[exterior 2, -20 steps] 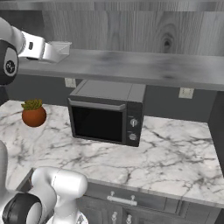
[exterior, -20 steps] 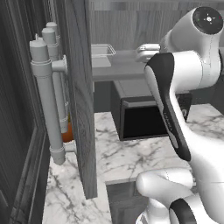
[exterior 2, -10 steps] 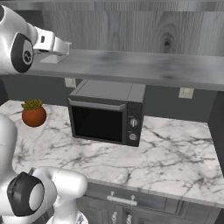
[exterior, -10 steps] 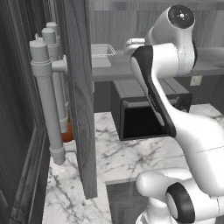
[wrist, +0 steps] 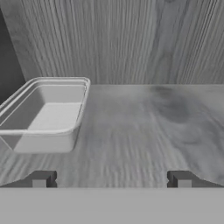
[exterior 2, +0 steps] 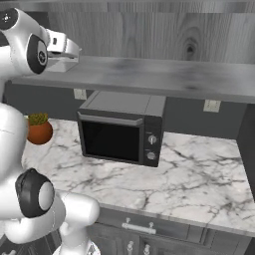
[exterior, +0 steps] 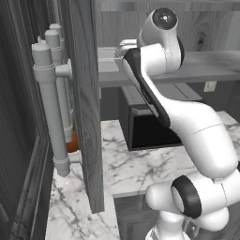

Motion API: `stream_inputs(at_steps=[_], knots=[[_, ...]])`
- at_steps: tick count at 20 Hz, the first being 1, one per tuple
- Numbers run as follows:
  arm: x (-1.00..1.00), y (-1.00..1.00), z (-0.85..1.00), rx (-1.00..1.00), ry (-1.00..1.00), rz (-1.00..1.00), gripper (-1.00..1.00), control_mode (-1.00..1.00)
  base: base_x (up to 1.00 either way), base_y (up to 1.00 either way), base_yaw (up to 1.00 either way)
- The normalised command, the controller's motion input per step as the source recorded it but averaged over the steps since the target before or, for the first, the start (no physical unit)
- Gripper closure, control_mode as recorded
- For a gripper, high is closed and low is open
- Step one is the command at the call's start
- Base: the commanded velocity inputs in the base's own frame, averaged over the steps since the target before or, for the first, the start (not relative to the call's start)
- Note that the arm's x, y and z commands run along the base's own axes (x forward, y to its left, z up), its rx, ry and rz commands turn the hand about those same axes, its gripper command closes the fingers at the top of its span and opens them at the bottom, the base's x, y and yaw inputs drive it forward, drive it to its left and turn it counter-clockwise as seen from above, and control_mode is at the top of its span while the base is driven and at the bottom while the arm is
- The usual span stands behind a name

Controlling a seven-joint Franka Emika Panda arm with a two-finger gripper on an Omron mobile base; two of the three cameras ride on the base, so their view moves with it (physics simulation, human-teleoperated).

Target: Retrieve the tupperware and aluminum foil from the cabinet and place them on the dining counter near the plate with lemon wedge and carrot to prepare for storing leftovers.

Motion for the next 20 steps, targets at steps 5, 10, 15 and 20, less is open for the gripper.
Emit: stream_inputs(at_steps=[5, 10, 15, 20], knots=[[0.72, 0.07, -0.28, 0.00, 0.00, 0.00, -1.00, -1.00, 0.00, 0.00, 0.00], [0.66, 0.19, -0.09, 0.00, 0.00, 0.00, -1.00, -1.00, 0.00, 0.00, 0.00], [0.49, 0.27, 0.00, 0.00, -0.06, 0.00, -1.00, -1.00, 0.00, 0.00, 0.00], [0.47, 0.18, -0.07, 0.00, -0.02, 0.00, -1.00, -1.00, 0.00, 0.00, 0.00]])
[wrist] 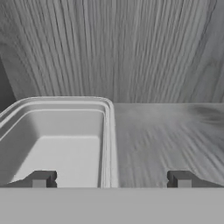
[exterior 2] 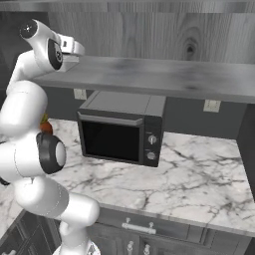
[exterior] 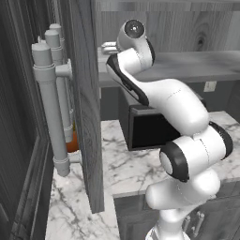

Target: Retrieve the tupperware and aluminum foil from the cabinet and place them on the dining counter near the plate with lemon wedge and carrot to prepare for storing leftovers.

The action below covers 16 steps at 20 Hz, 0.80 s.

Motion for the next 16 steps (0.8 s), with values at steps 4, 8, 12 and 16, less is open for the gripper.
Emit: stream_inputs(at_steps=[4, 8, 12, 16], knots=[[0.40, 0.01, -0.21, 0.00, 0.01, 0.00, -1.00, -1.00, 0.00, 0.00, 0.00], [0.13, 0.00, -0.15, 0.00, 0.19, -0.04, 1.00, -1.00, 0.00, 0.00, 0.00], [0.06, 0.00, -0.14, 0.00, 0.27, -0.08, 1.00, -1.00, 0.00, 0.00, 0.00], [0.04, 0.00, -0.26, 0.00, 0.14, -0.09, 1.00, -1.00, 0.00, 0.00, 0.00]])
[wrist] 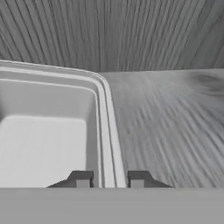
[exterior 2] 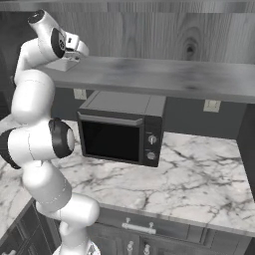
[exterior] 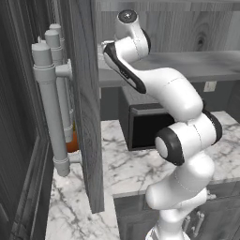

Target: Retrieve the tupperware and aluminum foil from the cabinet and place them on the dining counter near the plate with lemon wedge and carrot to prepare for storing leftovers.

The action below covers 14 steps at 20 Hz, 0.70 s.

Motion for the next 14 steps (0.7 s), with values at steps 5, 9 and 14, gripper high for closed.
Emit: stream_inputs(at_steps=[5, 9, 14], knots=[[0.00, 0.02, -0.45, -0.03, 0.00, -0.12, 1.00, -1.00, 0.00, 0.00, 0.00], [-0.02, 0.01, -0.38, -0.16, -0.12, -0.15, 1.00, -1.00, 0.00, 0.00, 0.00], [-0.22, -0.12, -0.09, -0.21, -0.06, -0.16, 1.00, -1.00, 0.00, 0.00, 0.00]])
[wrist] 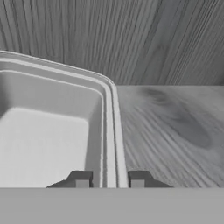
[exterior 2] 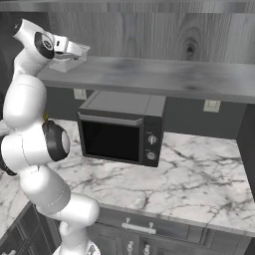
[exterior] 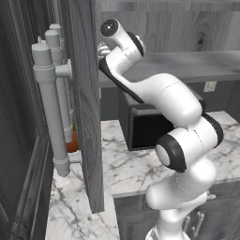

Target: Retrieve the tupperware and aluminum foil from the cabinet and place them on the dining counter near the plate with lemon wedge and carrot to prepare for storing leftovers.

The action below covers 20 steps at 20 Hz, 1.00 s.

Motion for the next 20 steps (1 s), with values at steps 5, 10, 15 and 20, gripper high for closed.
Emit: stream_inputs(at_steps=[5, 10, 15, 20], knots=[[-0.78, -0.67, 0.00, -0.09, 0.03, -0.18, 1.00, -1.00, 0.00, 0.00, 0.00], [-1.00, -0.85, 0.02, 0.00, 0.10, -0.19, 1.00, -1.00, 0.00, 0.00, 0.00], [-1.00, -0.78, 0.01, 0.00, 0.00, -0.15, 1.00, -1.00, 0.00, 0.00, 0.00], [-1.00, -0.62, 0.02, 0.00, 0.00, -0.10, 1.00, -1.00, 0.00, 0.00, 0.00]])
